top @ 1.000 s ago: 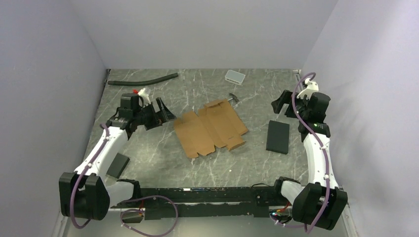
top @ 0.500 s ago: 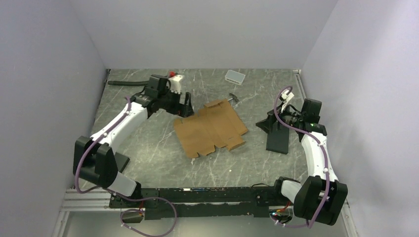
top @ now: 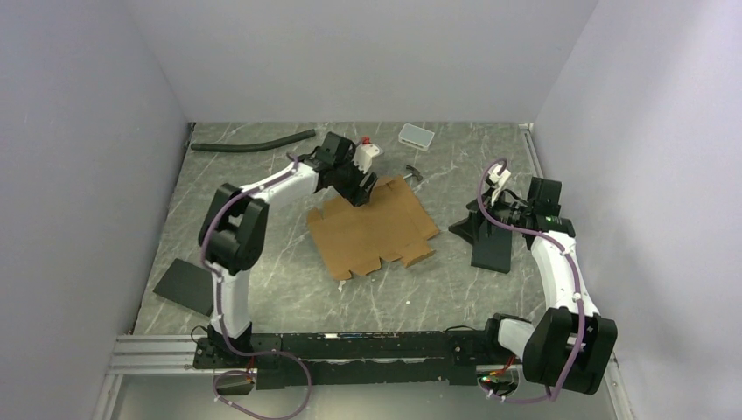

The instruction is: Fold the paper box

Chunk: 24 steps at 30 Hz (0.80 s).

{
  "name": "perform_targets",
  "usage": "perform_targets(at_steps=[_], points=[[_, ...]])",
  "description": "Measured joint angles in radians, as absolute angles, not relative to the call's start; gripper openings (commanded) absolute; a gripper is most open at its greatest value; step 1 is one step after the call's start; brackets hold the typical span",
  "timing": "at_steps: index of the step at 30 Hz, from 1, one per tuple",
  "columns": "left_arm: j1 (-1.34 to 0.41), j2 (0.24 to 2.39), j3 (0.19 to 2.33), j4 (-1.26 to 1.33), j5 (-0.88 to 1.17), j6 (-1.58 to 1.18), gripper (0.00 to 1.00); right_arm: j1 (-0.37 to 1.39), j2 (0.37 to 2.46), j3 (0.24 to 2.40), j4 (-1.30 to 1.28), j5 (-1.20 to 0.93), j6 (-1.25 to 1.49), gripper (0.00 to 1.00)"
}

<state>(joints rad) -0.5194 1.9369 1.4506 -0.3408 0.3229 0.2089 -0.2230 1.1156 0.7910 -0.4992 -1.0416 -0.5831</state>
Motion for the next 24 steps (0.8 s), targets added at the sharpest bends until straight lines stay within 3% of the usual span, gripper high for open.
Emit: perform_targets(at_steps=[7, 11, 16, 19, 22, 24], points=[[-0.516, 2.118, 1.601, -0.294, 0.334, 0.221, 0.65, -0.211, 1.129, 0.791, -0.509, -1.041, -0.596, 1.00], [-0.517, 2.120, 1.591, -0.218, 0.343, 0.224, 0.56, -0.205, 1.135, 0.791, -0.516, -1.041, -0.601, 1.00], [-0.517, 2.120, 1.517, -0.080, 0.344, 0.226, 0.36, -0.196, 1.143, 0.791, -0.522, -1.041, -0.608, 1.00], [-0.520, 2.120, 1.467, -0.026, 0.337, 0.242, 0.12, -0.192, 1.145, 0.791, -0.524, -1.041, -0.612, 1.00], [-0.526, 2.111, 1.430, 0.042, 0.311, 0.265, 0.01, -0.192, 1.145, 0.791, -0.525, -1.041, -0.613, 1.00], [-0.532, 2.090, 1.397, 0.084, 0.287, 0.274, 0.00, -0.192, 1.145, 0.791, -0.525, -1.041, -0.614, 1.00]])
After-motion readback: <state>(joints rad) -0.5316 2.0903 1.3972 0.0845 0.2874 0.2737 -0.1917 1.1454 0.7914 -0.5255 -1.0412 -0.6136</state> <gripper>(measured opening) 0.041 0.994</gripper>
